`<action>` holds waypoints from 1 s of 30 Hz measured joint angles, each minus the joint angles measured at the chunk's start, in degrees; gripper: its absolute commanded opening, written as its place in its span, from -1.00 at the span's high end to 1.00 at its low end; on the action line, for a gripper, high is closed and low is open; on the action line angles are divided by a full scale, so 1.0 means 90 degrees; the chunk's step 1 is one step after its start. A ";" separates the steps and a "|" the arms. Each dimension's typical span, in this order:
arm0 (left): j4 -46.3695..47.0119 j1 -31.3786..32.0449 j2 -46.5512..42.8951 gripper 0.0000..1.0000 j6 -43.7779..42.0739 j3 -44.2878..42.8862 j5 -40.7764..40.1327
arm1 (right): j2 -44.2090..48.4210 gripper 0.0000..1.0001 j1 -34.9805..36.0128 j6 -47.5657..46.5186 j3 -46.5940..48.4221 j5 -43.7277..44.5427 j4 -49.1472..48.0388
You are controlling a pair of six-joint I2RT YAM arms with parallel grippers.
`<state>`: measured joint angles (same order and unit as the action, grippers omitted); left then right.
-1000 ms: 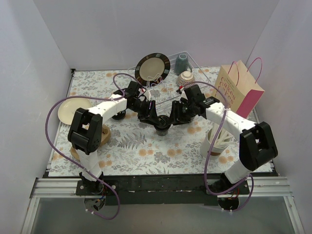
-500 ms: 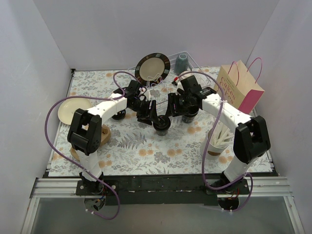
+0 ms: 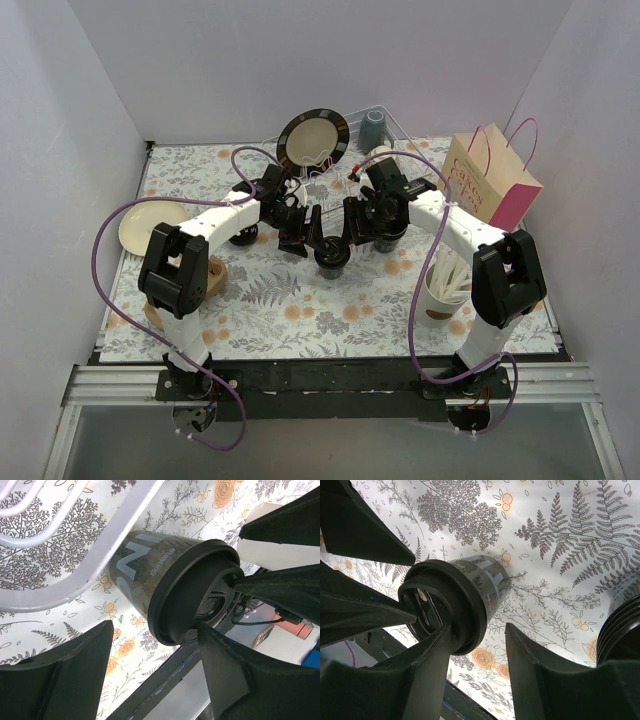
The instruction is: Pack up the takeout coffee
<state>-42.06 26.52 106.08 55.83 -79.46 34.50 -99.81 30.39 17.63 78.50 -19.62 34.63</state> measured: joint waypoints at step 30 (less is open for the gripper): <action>0.0372 -0.0017 -0.0087 -0.11 0.0022 0.0291 0.0185 | 0.0913 0.07 -0.0087 0.0675 -0.0792 -0.0100 -0.0532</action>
<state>-38.72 26.37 105.30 56.03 -76.84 36.16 -91.59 29.61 23.70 71.37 -20.51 29.85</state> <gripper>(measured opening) 0.562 0.490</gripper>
